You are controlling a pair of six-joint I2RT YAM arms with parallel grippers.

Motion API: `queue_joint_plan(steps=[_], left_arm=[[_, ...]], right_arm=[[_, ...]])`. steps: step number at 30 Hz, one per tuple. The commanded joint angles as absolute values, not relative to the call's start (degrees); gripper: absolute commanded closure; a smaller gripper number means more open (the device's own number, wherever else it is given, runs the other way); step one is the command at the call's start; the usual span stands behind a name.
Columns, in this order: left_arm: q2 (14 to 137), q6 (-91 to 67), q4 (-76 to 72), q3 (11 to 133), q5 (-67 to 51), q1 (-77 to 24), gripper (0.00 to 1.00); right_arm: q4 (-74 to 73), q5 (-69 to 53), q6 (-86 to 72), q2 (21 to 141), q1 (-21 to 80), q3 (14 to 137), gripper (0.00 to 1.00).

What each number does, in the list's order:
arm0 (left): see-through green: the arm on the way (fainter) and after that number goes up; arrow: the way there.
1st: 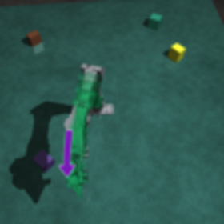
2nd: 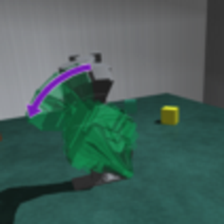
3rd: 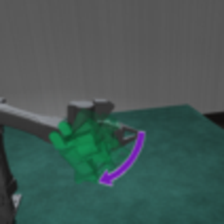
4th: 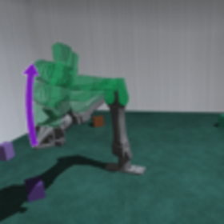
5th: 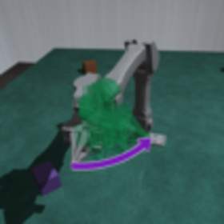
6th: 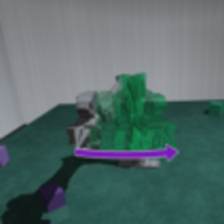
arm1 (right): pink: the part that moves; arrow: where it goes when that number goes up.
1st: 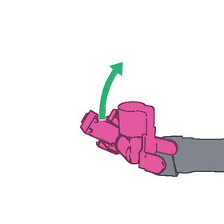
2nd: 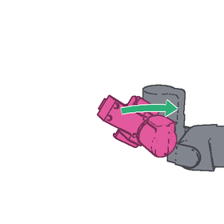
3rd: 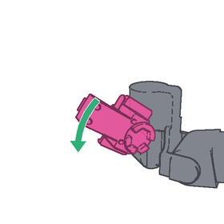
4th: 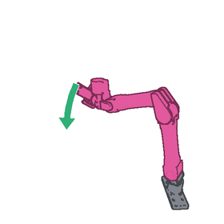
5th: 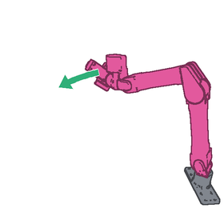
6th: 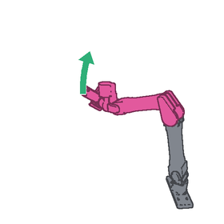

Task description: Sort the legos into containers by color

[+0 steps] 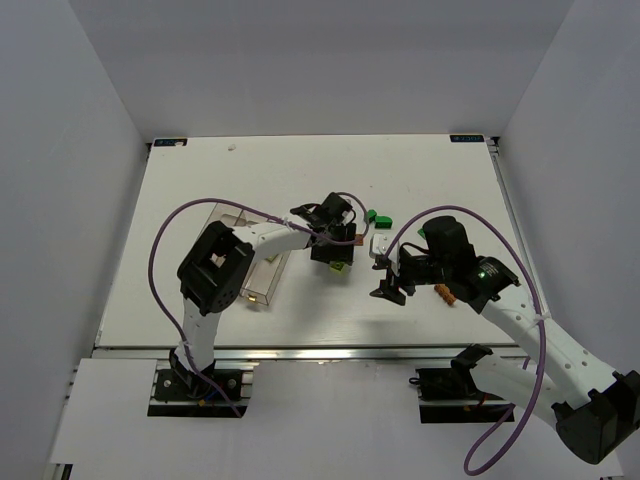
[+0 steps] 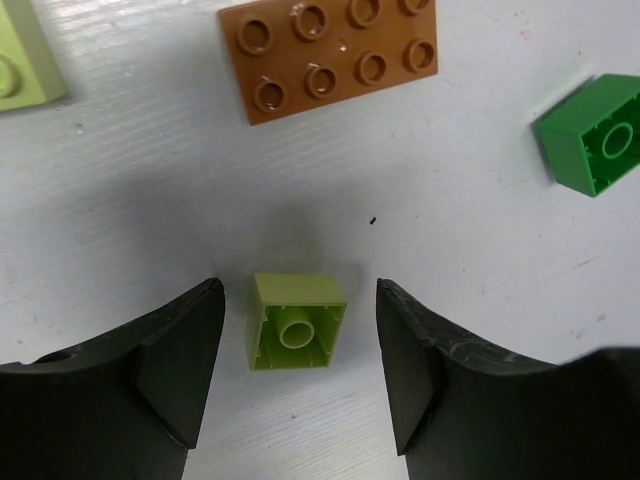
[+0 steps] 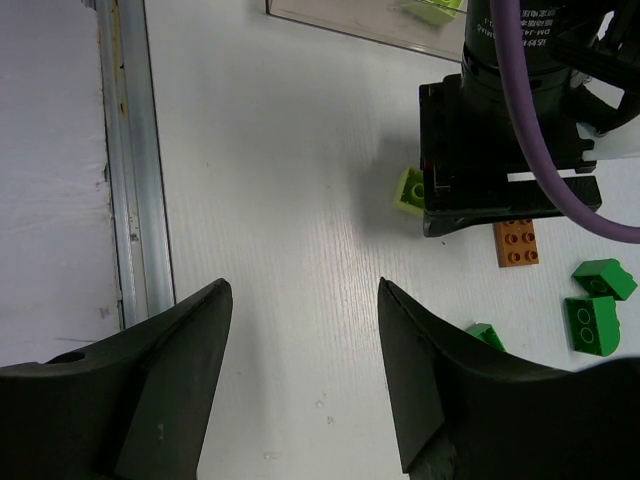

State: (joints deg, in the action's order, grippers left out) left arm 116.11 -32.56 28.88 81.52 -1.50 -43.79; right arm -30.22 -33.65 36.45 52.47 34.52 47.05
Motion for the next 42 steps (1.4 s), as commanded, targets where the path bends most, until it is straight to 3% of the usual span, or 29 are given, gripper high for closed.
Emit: queue_joint_plan(steps=[1, 6, 13, 16, 21, 22, 31, 42], left_arm=[[115.5, -29.2, 29.5, 81.2, -4.1, -45.0, 0.28], [117.0, -27.9, 32.0, 82.4, -1.6, -46.0, 0.30], [117.1, -25.2, 34.5, 82.5, 9.5, -47.8, 0.43], [116.5, -24.9, 34.8, 82.1, 12.6, -48.3, 0.54], [112.0, -24.4, 33.4, 81.4, 13.4, -48.2, 0.90], [110.7, -24.3, 33.1, 80.9, 13.7, -48.3, 0.93], [96.3, -20.2, 39.4, 80.0, 23.9, -47.0, 0.95], [93.7, -16.4, 37.1, 75.6, 29.0, -34.2, 0.94]], right_arm=[[-30.1, -35.0, 36.9, 51.8, 34.5, 47.2, 0.34], [-30.1, -35.1, 36.9, 51.8, 34.5, 47.3, 0.34], [-30.1, -35.2, 36.9, 51.8, 34.4, 47.2, 0.34], [-30.2, -35.3, 37.0, 51.8, 34.4, 47.3, 0.34], [-30.3, -35.4, 37.0, 51.7, 34.5, 47.3, 0.34], [-30.3, -35.4, 37.0, 51.7, 34.5, 47.3, 0.34], [-30.6, -35.5, 37.1, 51.9, 34.5, 47.3, 0.34], [-30.7, -35.7, 37.1, 52.1, 34.4, 47.3, 0.34]])
